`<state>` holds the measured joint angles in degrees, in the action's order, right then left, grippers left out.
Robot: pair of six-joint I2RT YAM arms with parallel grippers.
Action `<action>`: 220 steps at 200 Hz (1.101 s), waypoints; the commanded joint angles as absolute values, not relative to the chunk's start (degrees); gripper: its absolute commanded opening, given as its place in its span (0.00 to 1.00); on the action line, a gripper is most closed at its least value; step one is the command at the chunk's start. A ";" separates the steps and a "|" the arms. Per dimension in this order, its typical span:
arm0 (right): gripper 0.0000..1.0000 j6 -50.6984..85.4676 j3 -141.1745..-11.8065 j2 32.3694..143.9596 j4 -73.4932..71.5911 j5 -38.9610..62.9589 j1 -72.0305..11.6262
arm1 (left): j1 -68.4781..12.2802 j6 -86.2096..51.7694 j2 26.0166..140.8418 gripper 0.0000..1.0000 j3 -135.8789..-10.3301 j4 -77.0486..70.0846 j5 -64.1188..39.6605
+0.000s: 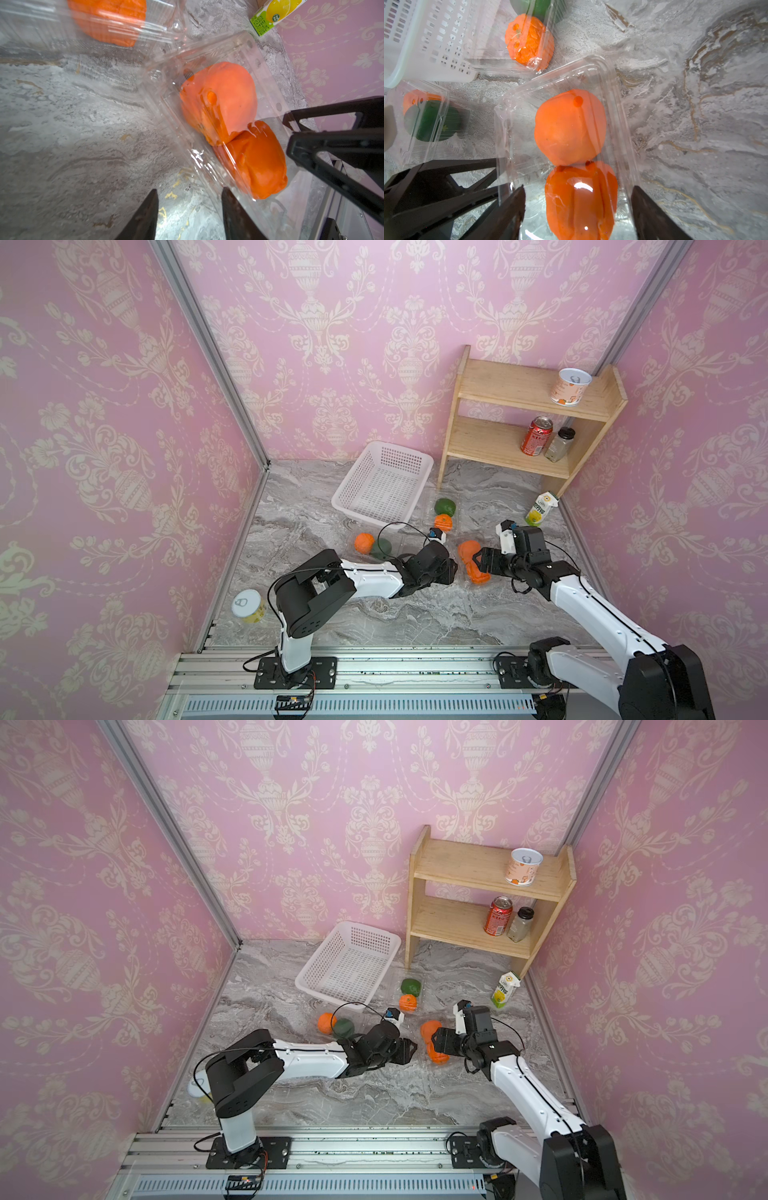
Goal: Take oranges out of containers
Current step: Open the packing box at the center of the board.
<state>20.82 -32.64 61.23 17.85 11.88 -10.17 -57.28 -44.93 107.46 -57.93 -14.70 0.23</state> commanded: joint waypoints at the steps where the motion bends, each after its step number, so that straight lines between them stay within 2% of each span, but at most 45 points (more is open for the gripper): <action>1: 0.81 22.14 -31.42 61.04 20.29 13.13 -11.08 | -57.76 -46.53 110.12 0.50 -58.86 -11.50 -2.00; 41: 0.81 22.41 -31.51 61.00 20.43 12.79 -11.07 | -57.43 -46.62 112.14 0.49 -59.84 -12.11 -2.58; 88: 0.81 22.56 -31.55 60.96 21.61 10.92 -11.08 | -57.83 -41.61 112.48 0.44 -63.63 -2.37 2.69; 137: 0.81 22.99 -31.32 61.56 21.58 10.20 -11.08 | -57.72 -42.35 113.92 0.25 -64.26 -2.07 1.93; 155: 0.81 23.10 -31.08 61.70 21.40 10.27 -11.08 | -57.74 -42.27 114.62 0.29 -65.10 -1.87 1.27; 220: 0.81 22.94 -30.33 60.89 20.66 11.05 -11.07 | -57.04 -43.00 115.32 0.34 -66.21 -3.71 0.63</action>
